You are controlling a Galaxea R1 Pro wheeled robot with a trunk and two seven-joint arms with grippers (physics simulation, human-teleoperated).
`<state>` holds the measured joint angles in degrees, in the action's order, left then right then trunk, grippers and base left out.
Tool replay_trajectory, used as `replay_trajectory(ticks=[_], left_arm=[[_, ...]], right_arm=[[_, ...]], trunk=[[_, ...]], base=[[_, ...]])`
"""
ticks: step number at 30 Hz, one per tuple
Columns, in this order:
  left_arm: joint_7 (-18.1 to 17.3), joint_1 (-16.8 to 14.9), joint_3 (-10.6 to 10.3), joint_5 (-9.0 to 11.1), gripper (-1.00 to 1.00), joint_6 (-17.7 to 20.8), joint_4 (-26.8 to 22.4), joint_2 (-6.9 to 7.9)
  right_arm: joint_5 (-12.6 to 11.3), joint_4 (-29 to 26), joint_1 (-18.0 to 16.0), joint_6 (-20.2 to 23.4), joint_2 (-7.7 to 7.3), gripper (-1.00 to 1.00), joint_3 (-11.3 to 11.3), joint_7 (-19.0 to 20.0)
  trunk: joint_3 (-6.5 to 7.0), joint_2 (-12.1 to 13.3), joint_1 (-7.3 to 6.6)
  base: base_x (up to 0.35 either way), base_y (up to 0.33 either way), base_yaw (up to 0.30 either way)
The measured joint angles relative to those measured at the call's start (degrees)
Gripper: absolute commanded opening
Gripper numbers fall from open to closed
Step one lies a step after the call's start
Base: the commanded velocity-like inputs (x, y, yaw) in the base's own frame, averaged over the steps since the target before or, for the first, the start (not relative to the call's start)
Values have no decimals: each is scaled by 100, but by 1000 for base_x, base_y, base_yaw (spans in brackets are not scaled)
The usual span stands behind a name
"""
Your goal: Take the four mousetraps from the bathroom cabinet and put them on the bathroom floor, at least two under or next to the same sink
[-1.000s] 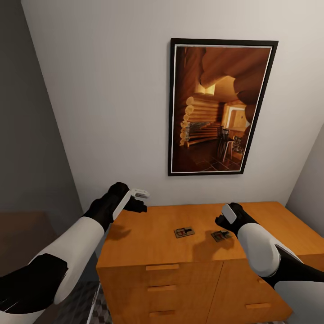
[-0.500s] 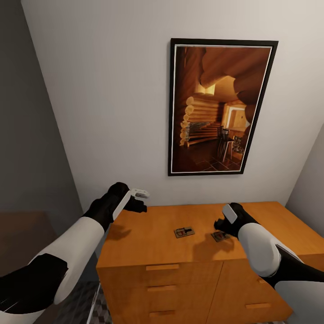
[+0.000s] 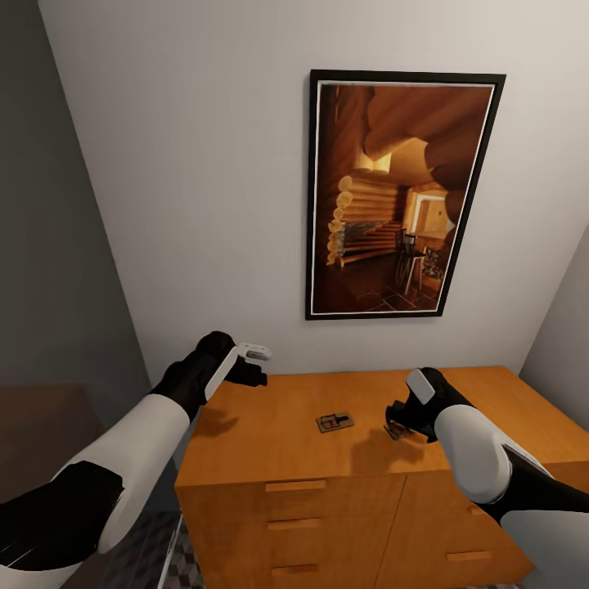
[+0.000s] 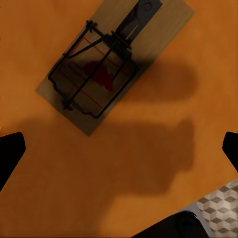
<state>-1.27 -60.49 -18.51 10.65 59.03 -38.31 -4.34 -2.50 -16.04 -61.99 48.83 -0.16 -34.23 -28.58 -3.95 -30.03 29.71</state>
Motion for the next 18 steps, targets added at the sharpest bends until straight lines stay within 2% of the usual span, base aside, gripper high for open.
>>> replay_trajectory(ticks=[5, 14, 18], left_arm=[[0, 0, 0, 1, 100, 1, 1, 1], [0, 0, 0, 2, 100, 1, 2, -5], [0, 0, 0, -3, 100, 1, -1, -7]], right_arm=[[-39, -11, 0, 51, -2, 100, 3, 2], [-56, -23, 0, 37, -3, 100, 5, 3], [-57, -36, 0, 20, -3, 100, 5, 3]], trunk=[[0, 0, 0], [-162, -360, 198], [-162, -362, 198]], base=[[0, 0, 0], [0, 0, 0], [0, 0, 0]])
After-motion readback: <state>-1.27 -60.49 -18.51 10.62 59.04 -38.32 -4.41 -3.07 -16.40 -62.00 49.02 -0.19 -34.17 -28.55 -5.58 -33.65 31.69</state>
